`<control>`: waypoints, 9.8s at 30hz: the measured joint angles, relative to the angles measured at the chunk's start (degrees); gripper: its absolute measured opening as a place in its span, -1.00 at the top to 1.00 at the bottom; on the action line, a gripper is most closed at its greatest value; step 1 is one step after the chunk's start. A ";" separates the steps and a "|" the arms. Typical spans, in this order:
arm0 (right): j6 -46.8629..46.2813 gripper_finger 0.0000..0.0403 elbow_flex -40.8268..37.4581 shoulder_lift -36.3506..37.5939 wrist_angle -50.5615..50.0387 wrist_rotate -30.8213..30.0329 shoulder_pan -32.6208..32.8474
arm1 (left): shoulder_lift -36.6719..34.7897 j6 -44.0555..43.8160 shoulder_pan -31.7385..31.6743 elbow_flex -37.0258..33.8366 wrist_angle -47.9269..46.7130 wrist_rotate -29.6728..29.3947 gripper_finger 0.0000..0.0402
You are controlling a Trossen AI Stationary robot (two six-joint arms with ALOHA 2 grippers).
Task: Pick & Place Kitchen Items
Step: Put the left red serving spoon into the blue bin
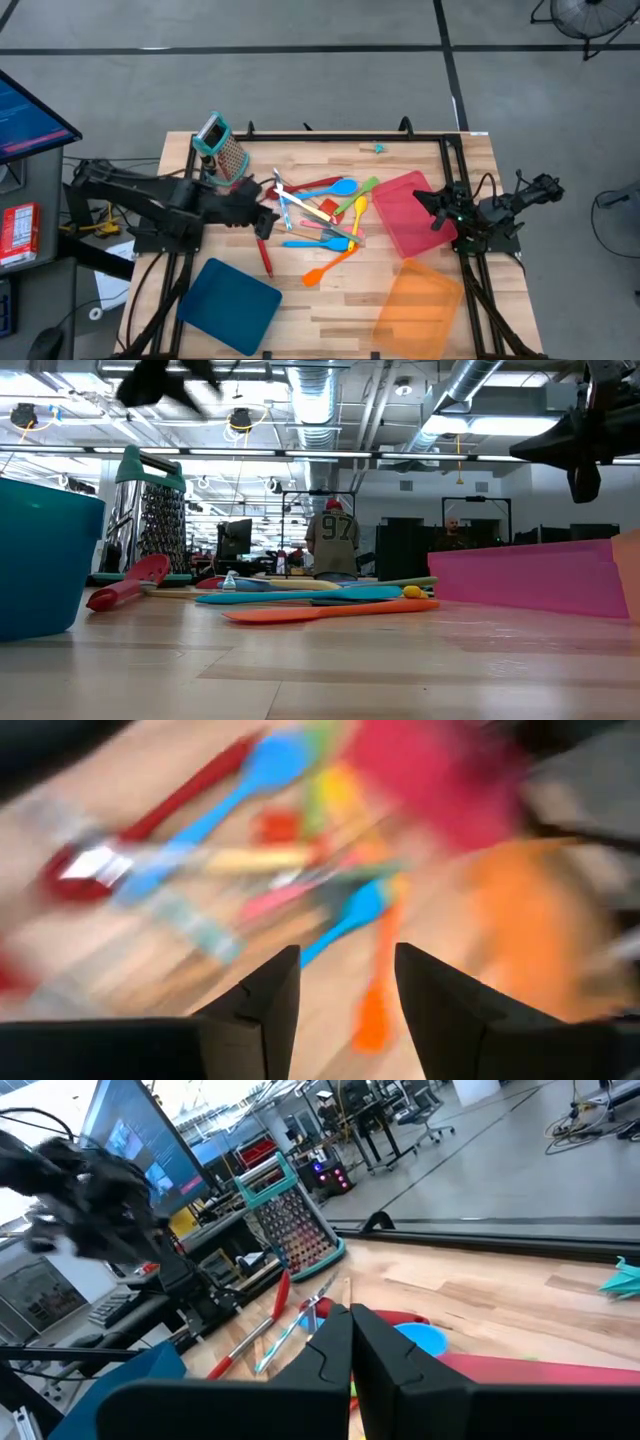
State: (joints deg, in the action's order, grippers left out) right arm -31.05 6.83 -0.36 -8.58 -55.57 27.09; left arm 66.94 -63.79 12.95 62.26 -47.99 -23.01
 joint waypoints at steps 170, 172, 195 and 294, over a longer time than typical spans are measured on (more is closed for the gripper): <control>-6.99 1.00 0.07 0.02 -4.26 -0.02 0.04 | -16.49 -10.65 10.14 -23.04 49.87 40.76 0.89; -6.99 1.00 0.07 0.02 -4.26 -0.02 0.04 | -16.60 -8.80 10.12 -21.01 46.32 41.93 0.89; -6.99 1.00 0.07 0.02 -4.28 -0.02 0.02 | -14.52 -6.85 10.75 -10.95 -9.47 79.16 0.89; -6.49 1.00 0.02 0.00 -7.67 -1.27 0.03 | 16.92 38.21 8.90 -17.87 -4.15 72.42 0.87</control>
State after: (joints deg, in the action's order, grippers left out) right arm -37.54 6.85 -0.36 -16.25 -56.84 27.13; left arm 83.86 -25.58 21.85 44.39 -52.15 49.41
